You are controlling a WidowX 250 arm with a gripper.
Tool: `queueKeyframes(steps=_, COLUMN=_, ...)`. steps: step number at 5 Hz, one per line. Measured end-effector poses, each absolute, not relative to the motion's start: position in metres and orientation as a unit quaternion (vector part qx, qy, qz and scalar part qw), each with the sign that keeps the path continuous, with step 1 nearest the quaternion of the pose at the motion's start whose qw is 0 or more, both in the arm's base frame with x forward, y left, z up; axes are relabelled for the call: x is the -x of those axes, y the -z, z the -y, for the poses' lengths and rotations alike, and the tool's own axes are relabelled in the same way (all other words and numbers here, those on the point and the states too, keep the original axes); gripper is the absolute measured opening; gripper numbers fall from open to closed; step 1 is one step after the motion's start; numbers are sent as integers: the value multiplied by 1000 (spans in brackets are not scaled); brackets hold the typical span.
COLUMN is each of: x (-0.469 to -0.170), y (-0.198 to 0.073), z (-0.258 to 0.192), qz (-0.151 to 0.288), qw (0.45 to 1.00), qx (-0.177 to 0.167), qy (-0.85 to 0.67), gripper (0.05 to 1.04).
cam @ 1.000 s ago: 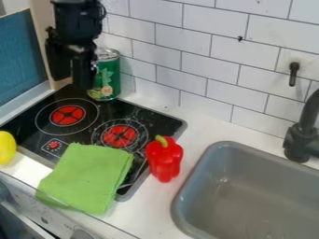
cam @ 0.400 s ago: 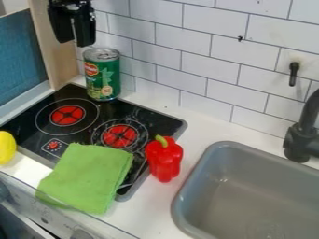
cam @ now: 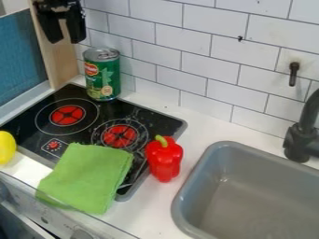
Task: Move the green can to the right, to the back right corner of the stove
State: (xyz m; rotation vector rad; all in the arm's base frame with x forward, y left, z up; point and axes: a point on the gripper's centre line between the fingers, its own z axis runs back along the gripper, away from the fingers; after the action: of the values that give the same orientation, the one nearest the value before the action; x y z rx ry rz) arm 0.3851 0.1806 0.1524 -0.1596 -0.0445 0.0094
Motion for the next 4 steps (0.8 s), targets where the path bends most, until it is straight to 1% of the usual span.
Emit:
queueKeyframes(steps=1, x=-398, y=-147, z=-179, qz=34, qw=993, qx=109, qy=-19, gripper=1000)
queueKeyframes(steps=3, x=-401, y=-139, z=-177, qz=39, qw=992, qx=115, qy=-23, gripper=1000)
queueKeyframes(steps=4, x=-401, y=-123, z=-177, qz=28, qw=992, qx=118, qy=-27, gripper=1000)
